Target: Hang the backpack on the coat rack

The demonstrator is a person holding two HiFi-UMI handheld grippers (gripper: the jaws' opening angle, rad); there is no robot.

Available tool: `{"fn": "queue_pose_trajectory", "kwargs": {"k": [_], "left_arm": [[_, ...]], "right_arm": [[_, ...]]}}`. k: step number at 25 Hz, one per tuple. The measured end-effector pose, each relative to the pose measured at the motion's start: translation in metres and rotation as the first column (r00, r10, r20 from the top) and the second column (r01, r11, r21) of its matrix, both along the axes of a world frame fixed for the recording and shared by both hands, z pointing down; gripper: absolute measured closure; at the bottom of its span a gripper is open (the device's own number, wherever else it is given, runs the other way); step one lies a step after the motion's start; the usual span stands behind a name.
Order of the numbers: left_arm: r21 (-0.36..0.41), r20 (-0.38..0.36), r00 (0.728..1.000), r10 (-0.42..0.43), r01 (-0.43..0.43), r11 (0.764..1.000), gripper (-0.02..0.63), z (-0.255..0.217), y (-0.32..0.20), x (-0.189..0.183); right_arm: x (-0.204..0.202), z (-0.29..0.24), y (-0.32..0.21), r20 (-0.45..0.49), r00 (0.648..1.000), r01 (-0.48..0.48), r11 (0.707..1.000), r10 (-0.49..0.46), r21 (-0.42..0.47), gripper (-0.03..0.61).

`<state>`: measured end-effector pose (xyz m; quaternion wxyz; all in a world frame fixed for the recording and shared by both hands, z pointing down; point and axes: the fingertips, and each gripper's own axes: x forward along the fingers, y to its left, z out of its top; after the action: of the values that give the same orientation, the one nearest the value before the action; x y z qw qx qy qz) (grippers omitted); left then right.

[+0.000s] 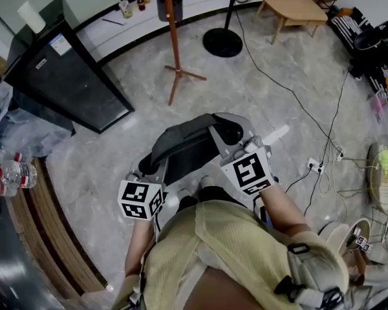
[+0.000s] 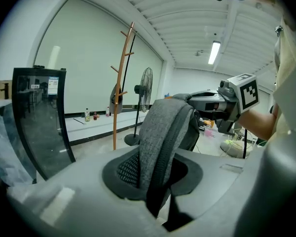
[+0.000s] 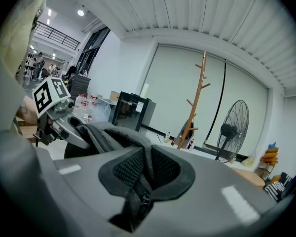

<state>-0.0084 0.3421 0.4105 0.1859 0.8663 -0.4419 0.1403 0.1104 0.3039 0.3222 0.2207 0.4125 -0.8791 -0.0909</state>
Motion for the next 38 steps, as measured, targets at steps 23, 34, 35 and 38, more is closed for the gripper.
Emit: {"fn": "queue_pose_trajectory", "kwargs": {"k": [23, 34, 35, 38], "left_arm": [[0.025, 0.038, 0.996, -0.085, 0.084, 0.996, 0.543, 0.003, -0.071, 0.037], [0.007, 0.045, 0.998, -0.052, 0.052, 0.999, 0.544, 0.013, -0.117, 0.018], [0.002, 0.040, 0.998, -0.048, 0.048, 0.999, 0.545, 0.015, -0.124, 0.014], [-0.015, 0.019, 0.999, -0.028, 0.028, 0.999, 0.545, 0.019, -0.143, 0.003]], "right_arm": [[0.037, 0.003, -0.078, 0.058, 0.994, 0.090, 0.996, -0.091, 0.019, 0.532], [0.019, 0.014, -0.122, 0.060, 0.997, 0.053, 0.998, -0.052, -0.018, 0.532], [0.014, 0.016, -0.128, 0.058, 0.997, 0.043, 0.999, -0.042, -0.023, 0.532], [0.002, 0.017, -0.145, 0.049, 0.999, 0.018, 0.999, -0.016, -0.036, 0.532]]}}
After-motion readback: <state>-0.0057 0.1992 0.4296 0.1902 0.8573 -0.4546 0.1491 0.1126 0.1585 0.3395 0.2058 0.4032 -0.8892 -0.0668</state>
